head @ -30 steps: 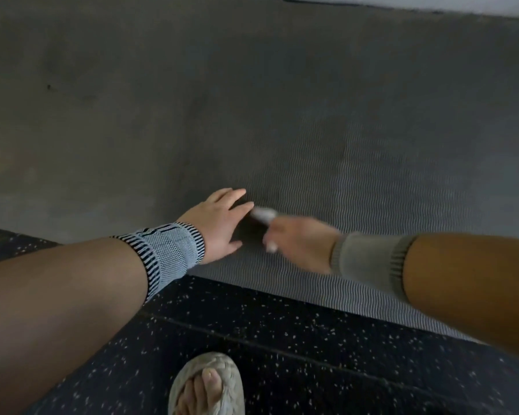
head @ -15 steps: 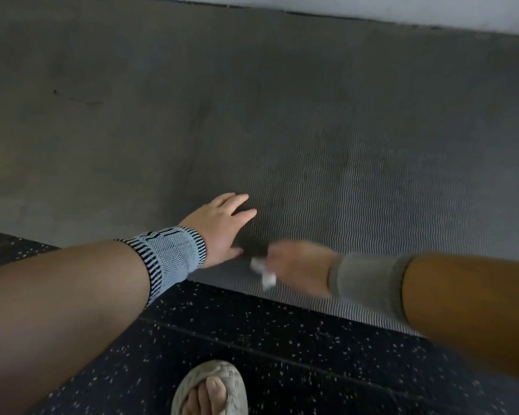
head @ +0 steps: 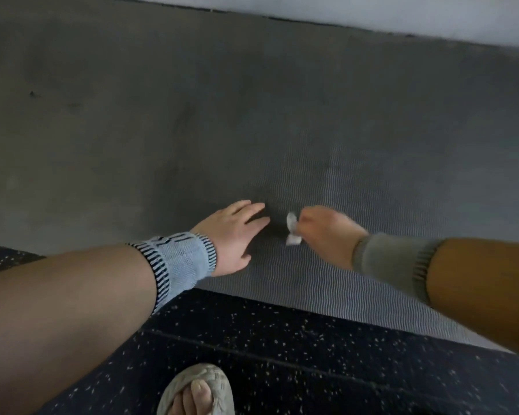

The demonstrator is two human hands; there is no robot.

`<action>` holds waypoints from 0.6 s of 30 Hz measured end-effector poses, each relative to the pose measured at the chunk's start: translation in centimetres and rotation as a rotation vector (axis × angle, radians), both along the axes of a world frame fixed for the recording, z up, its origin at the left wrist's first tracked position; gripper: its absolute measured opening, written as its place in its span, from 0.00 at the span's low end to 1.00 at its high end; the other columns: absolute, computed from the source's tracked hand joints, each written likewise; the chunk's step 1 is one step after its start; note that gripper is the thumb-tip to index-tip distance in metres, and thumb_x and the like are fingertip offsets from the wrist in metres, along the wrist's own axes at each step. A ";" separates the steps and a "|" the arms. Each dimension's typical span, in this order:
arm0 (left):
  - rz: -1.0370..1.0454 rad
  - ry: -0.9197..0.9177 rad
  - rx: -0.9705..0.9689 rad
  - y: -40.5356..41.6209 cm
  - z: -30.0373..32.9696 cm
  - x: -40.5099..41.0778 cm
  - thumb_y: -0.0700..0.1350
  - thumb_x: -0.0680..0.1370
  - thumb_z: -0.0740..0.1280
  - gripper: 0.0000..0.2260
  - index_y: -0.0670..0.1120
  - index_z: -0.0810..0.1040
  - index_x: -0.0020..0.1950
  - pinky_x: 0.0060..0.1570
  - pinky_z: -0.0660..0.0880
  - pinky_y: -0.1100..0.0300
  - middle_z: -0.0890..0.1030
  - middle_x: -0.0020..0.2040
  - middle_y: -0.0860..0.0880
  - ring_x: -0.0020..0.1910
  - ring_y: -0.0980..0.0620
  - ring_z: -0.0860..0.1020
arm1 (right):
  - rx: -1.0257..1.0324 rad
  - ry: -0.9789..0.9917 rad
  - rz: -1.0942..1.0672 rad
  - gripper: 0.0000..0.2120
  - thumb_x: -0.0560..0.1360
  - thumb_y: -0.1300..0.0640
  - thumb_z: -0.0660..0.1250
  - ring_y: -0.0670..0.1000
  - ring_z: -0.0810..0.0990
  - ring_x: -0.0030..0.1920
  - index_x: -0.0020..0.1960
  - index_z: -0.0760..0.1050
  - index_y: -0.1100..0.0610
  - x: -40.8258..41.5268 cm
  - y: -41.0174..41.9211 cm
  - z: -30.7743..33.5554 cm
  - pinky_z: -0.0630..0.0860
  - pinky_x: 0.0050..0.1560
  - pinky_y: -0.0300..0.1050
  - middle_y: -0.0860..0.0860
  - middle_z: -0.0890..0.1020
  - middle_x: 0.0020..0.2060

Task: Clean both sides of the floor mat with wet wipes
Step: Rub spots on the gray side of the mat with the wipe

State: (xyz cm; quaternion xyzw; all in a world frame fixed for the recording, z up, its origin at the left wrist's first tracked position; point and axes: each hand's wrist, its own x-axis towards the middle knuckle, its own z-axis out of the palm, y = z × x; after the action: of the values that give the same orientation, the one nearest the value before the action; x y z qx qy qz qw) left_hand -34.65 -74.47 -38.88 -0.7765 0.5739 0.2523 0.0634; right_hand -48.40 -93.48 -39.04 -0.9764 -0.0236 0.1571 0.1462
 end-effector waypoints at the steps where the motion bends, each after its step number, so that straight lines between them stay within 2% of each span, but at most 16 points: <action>1: -0.018 0.001 -0.003 -0.5 0.0 -0.2 0.53 0.76 0.67 0.35 0.50 0.53 0.79 0.74 0.58 0.48 0.47 0.79 0.50 0.78 0.48 0.47 | 0.048 0.038 0.056 0.17 0.77 0.62 0.61 0.51 0.73 0.52 0.65 0.69 0.54 -1.4 0.7 0.1 0.74 0.53 0.44 0.51 0.72 0.53; 3: -0.031 -0.002 -0.010 -1.4 0.1 -0.2 0.53 0.76 0.67 0.36 0.49 0.53 0.79 0.74 0.58 0.47 0.47 0.79 0.50 0.78 0.48 0.47 | 0.217 0.186 0.272 0.17 0.76 0.62 0.62 0.50 0.73 0.52 0.62 0.67 0.51 -5.3 3.9 0.6 0.76 0.51 0.45 0.49 0.72 0.52; 4: -0.023 -0.008 -0.013 -1.8 0.2 -0.1 0.53 0.76 0.67 0.36 0.48 0.52 0.79 0.74 0.58 0.47 0.47 0.79 0.49 0.78 0.48 0.47 | 0.259 0.272 0.336 0.17 0.75 0.63 0.63 0.49 0.73 0.50 0.61 0.67 0.50 -6.0 4.4 1.1 0.77 0.50 0.45 0.48 0.73 0.50; 5: -0.017 -0.017 -0.012 -2.1 0.2 0.0 0.53 0.76 0.67 0.37 0.47 0.52 0.79 0.74 0.58 0.48 0.47 0.79 0.49 0.78 0.47 0.47 | 0.255 0.267 0.337 0.16 0.76 0.63 0.63 0.48 0.72 0.47 0.60 0.69 0.49 -6.0 3.8 1.0 0.77 0.49 0.45 0.47 0.73 0.47; 7: -0.007 -0.039 0.011 -2.4 0.2 0.2 0.53 0.76 0.67 0.37 0.46 0.51 0.79 0.75 0.57 0.49 0.47 0.79 0.48 0.78 0.47 0.47 | 0.184 0.183 0.181 0.11 0.77 0.61 0.62 0.46 0.71 0.40 0.57 0.74 0.52 -3.5 0.5 0.2 0.76 0.47 0.43 0.46 0.72 0.39; 10: 0.029 -0.038 0.068 -2.4 -0.2 0.2 0.55 0.76 0.67 0.38 0.47 0.49 0.79 0.73 0.57 0.50 0.43 0.79 0.49 0.78 0.47 0.45 | -0.030 -0.034 -0.193 0.10 0.78 0.62 0.60 0.48 0.72 0.45 0.57 0.73 0.55 0.1 -4.2 -0.7 0.69 0.46 0.41 0.49 0.73 0.46; 11: 0.037 -0.039 0.082 -2.5 -0.2 0.3 0.56 0.76 0.67 0.39 0.47 0.48 0.79 0.73 0.57 0.50 0.42 0.79 0.49 0.78 0.47 0.44 | -0.050 -0.050 -0.231 0.10 0.77 0.63 0.60 0.49 0.73 0.46 0.56 0.73 0.55 0.2 -4.0 -0.8 0.69 0.45 0.42 0.49 0.74 0.46; 13: 0.048 -0.044 0.095 -2.7 -0.2 0.7 0.57 0.75 0.67 0.41 0.46 0.48 0.79 0.74 0.57 0.50 0.42 0.79 0.48 0.78 0.47 0.44 | 0.022 -0.021 -0.109 0.12 0.76 0.64 0.62 0.51 0.75 0.48 0.57 0.76 0.55 -1.1 -1.4 -0.7 0.73 0.47 0.44 0.50 0.75 0.47; 15: 0.066 -0.031 0.105 -2.7 -0.1 1.1 0.60 0.75 0.68 0.42 0.46 0.48 0.79 0.74 0.56 0.50 0.42 0.79 0.47 0.78 0.47 0.43 | 0.145 0.067 0.153 0.15 0.74 0.65 0.66 0.51 0.74 0.53 0.59 0.76 0.55 -3.4 2.0 -0.2 0.76 0.54 0.46 0.51 0.75 0.51; 16: 0.074 -0.023 0.106 -2.7 -0.2 1.3 0.60 0.75 0.67 0.42 0.46 0.48 0.79 0.74 0.56 0.50 0.42 0.79 0.48 0.78 0.47 0.44 | 0.174 0.092 0.270 0.15 0.73 0.64 0.67 0.51 0.74 0.53 0.58 0.76 0.55 -3.5 2.3 -0.1 0.76 0.54 0.46 0.51 0.75 0.52; 17: 0.081 -0.018 0.101 -2.6 -0.2 1.3 0.60 0.75 0.67 0.41 0.47 0.49 0.79 0.74 0.56 0.50 0.43 0.79 0.48 0.78 0.48 0.44 | 0.193 0.057 0.301 0.13 0.72 0.63 0.68 0.50 0.74 0.53 0.56 0.77 0.53 -2.7 1.4 -0.5 0.76 0.53 0.46 0.50 0.76 0.51; 18: 0.090 -0.016 0.089 -2.5 -0.3 1.4 0.59 0.76 0.65 0.39 0.48 0.50 0.79 0.74 0.57 0.50 0.43 0.80 0.49 0.78 0.48 0.44 | 0.190 -0.004 0.214 0.11 0.72 0.61 0.68 0.51 0.75 0.52 0.52 0.78 0.52 -1.4 -0.3 -0.7 0.75 0.50 0.46 0.50 0.76 0.49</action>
State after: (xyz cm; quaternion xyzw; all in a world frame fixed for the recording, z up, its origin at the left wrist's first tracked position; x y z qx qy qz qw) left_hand -33.29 -77.01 -39.18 -0.8000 0.5260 0.2741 0.0910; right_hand -49.77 -93.76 -39.70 -0.9504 -0.1425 0.1670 0.2204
